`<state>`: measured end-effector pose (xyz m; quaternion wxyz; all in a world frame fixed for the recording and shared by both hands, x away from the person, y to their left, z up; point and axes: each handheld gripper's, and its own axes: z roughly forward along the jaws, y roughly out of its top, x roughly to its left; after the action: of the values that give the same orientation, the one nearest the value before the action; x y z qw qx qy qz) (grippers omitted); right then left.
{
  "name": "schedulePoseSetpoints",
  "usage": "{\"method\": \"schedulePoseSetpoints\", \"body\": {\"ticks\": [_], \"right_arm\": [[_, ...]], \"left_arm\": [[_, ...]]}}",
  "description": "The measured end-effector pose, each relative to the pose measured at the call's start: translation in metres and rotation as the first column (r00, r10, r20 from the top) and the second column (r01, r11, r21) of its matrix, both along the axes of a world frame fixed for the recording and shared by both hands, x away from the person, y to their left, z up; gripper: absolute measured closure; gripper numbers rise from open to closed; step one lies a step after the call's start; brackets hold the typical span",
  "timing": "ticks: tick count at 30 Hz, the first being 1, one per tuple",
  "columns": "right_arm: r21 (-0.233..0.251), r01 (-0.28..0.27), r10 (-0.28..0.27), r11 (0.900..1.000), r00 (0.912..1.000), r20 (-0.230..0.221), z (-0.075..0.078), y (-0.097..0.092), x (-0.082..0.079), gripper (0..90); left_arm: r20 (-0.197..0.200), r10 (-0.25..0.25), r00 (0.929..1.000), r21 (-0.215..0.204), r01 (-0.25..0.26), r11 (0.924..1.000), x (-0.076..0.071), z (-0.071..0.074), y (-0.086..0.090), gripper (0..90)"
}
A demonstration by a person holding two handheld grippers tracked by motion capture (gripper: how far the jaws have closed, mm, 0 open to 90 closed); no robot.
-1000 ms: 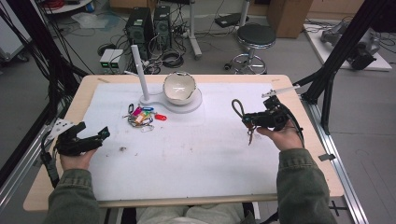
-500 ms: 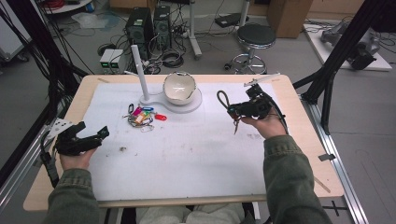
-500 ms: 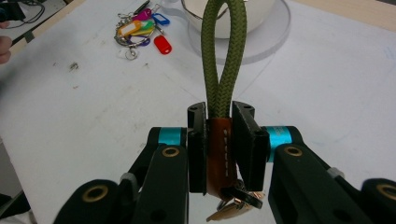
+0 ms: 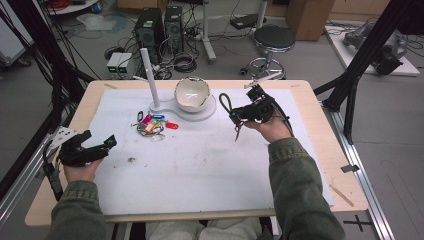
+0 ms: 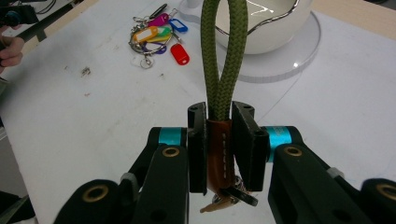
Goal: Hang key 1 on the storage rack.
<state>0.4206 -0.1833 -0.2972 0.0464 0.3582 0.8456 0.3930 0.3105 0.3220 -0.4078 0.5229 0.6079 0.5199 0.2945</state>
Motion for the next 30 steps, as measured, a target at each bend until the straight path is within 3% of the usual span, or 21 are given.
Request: {"method": "schedulePoseSetpoints", "body": {"ticks": [30], "right_arm": [[0.026, -0.093, 0.094, 0.9953, 0.9955, -0.017, 0.015, 0.056, 0.026, 76.7]], "left_arm": [[-0.001, 0.001, 1.0000, -0.008, -0.001, 1.0000, 0.000, 0.000, 0.002, 1.8]]}}
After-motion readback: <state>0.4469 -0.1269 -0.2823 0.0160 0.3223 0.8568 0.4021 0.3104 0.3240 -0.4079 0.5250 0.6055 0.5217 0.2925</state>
